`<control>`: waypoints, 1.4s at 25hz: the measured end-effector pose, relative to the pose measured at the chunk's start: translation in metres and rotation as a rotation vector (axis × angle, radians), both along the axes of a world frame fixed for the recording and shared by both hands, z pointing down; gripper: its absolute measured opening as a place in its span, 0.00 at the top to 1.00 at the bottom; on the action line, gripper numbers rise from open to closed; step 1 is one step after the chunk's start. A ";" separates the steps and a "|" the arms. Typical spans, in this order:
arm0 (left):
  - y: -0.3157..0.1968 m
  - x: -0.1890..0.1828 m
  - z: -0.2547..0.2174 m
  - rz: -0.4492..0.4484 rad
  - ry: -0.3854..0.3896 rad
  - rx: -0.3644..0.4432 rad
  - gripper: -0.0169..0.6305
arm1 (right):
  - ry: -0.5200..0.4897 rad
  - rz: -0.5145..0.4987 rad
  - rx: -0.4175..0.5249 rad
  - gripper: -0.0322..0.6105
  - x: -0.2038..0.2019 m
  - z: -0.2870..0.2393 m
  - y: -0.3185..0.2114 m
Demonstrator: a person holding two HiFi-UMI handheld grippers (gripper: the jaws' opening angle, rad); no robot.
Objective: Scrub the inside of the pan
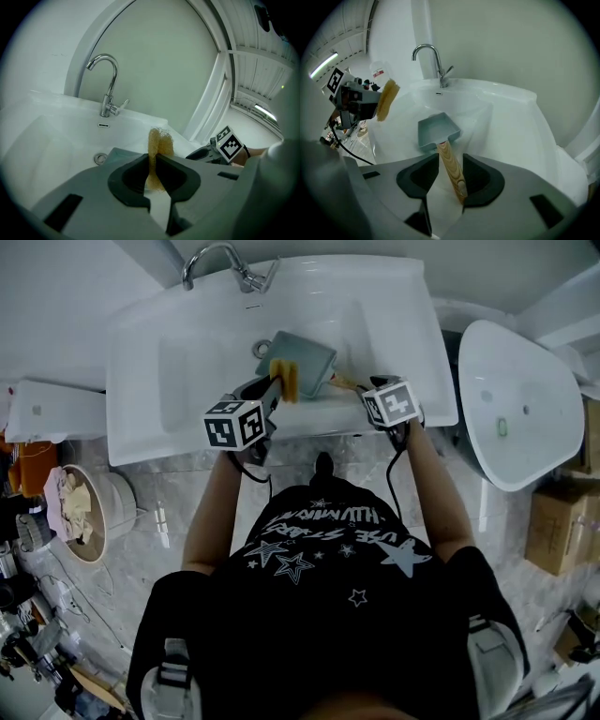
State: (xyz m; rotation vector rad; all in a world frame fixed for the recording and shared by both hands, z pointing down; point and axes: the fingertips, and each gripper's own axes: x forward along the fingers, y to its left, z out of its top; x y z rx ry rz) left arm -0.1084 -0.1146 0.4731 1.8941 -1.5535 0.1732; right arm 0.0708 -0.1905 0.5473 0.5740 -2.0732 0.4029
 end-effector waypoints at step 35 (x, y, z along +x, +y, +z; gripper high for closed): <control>-0.024 -0.027 0.042 0.126 -0.022 -0.137 0.90 | 0.403 -0.303 -0.020 0.72 -0.025 0.064 0.004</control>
